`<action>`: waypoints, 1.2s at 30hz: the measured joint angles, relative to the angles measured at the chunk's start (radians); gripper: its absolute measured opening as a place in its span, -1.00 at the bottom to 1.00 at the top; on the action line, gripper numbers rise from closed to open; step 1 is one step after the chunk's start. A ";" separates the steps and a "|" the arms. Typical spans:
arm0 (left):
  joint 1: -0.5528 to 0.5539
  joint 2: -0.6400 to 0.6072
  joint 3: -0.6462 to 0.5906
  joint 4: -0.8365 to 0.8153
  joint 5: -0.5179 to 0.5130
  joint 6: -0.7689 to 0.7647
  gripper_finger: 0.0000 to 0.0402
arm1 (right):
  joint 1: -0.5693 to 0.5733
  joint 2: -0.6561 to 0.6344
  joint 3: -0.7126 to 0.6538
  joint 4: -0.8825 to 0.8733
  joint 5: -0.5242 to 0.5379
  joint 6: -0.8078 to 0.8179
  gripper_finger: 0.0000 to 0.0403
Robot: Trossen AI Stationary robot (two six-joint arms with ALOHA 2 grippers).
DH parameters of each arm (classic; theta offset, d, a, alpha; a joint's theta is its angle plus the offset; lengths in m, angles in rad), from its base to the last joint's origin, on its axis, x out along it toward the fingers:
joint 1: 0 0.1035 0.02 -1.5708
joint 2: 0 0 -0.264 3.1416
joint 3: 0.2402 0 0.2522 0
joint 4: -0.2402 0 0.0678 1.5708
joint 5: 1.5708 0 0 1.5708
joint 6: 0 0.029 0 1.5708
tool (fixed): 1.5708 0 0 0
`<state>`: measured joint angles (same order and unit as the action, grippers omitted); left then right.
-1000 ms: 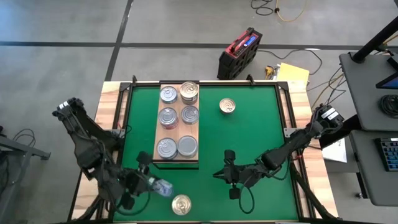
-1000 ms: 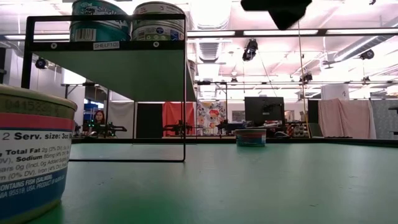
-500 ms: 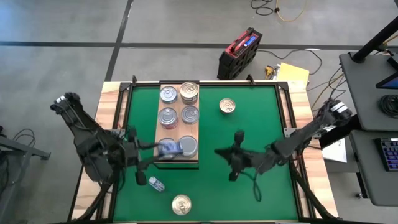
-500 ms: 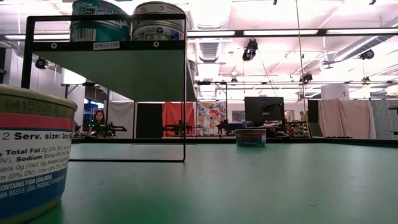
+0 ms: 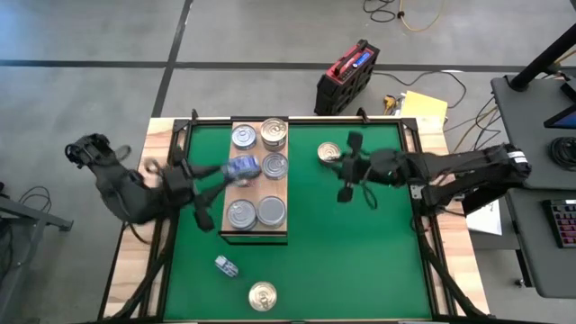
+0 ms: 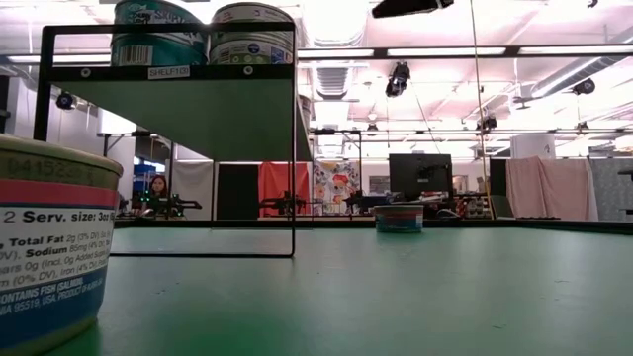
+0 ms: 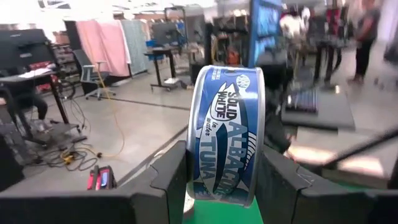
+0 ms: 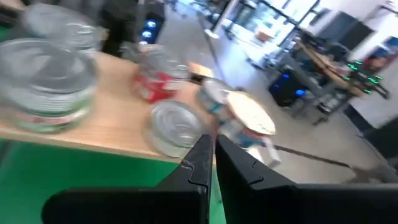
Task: Stack canned seafood by type on shelf
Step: Put the blue tuna can on the shelf
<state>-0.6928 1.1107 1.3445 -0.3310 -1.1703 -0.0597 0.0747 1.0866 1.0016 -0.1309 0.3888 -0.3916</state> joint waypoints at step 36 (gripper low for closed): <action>0.468 0.186 0.330 -0.285 0.474 -0.595 -0.37 | -0.471 0.171 0.505 -0.388 -0.744 0.756 -0.94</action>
<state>-0.2251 1.2968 1.6745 -0.6161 -0.6959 -0.6547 -0.3966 1.2579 1.5067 -0.5184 -0.3554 0.3640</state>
